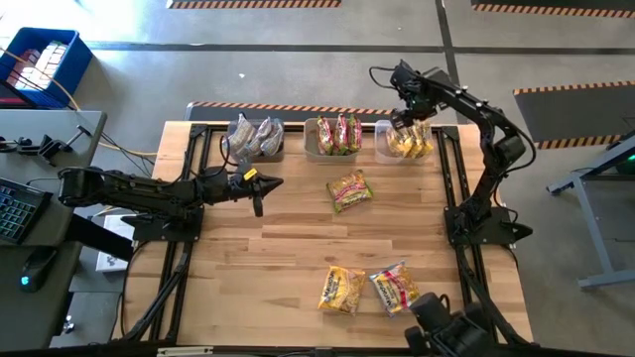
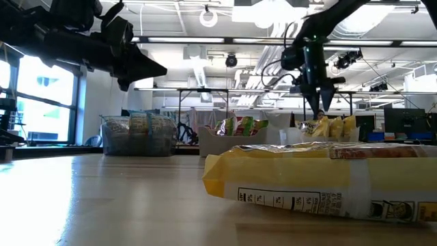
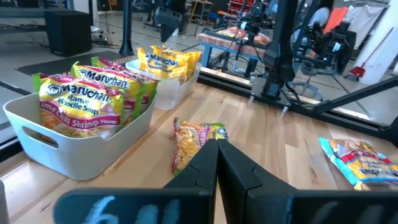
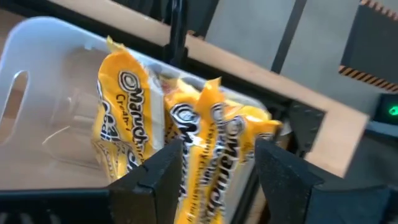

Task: Sort Maruchan noodles
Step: Put the green noodle pack into the gray bin

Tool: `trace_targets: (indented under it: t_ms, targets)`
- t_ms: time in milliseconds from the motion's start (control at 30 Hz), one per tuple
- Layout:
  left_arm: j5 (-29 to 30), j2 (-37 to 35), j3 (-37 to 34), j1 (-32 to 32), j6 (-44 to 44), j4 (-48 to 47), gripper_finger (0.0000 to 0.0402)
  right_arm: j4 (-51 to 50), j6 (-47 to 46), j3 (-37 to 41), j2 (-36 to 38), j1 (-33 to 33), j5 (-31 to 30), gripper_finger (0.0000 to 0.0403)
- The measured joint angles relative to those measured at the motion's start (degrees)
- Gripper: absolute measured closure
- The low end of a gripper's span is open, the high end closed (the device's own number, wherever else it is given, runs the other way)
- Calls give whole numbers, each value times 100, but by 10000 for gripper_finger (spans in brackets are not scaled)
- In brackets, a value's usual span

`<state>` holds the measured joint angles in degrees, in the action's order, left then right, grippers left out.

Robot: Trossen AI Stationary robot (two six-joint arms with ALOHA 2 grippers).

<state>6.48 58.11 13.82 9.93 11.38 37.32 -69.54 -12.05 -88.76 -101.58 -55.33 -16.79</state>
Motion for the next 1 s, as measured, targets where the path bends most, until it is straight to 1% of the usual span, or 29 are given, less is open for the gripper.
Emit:
trace_targets:
  t_ms: [100, 200, 267, 333, 400, 467, 533, 567, 633, 733, 867, 1000]
  targets:
    - [0, 0, 0, 0, -10, 0, 401, -329, 173, -407, 0, 50, -112, 221]
    - [0, 0, 0, 0, -52, -1, 401, -617, 407, -818, 8, 170, -149, 236]
    - [0, 0, 0, 0, -50, -2, 401, -578, 602, -926, 116, 275, -318, 257]
    - [-1, 0, 0, 0, -52, -18, 401, -335, 774, -911, 346, 382, -457, 285]
    - [-3, 0, 0, 0, -52, -26, 401, 157, 901, -639, 676, 466, -460, 317]
    - [-16, 0, 0, 0, -73, -26, 401, 770, 976, -169, 1041, 562, -384, 352]
    - [-17, 0, 0, -2, -101, -24, 401, 1413, 1028, 473, 1472, 667, -192, 386]
    - [-19, 0, 0, -2, -101, -26, 401, 1742, 1058, 833, 1707, 726, -52, 394]
    - [-69, 0, 0, -6, -103, -24, 401, 2405, 1050, 1602, 2147, 883, 288, 393]
    - [-207, 1, 0, -38, -106, -22, 401, 3317, 777, 2803, 2767, 1353, 678, 386]
    - [-473, 78, 2, -67, -178, -24, 401, 4519, 265, 4134, 3363, 2248, 763, 399]
    - [-591, 328, 46, -131, -310, -18, 401, 5850, -198, 5105, 3569, 3146, 764, 399]
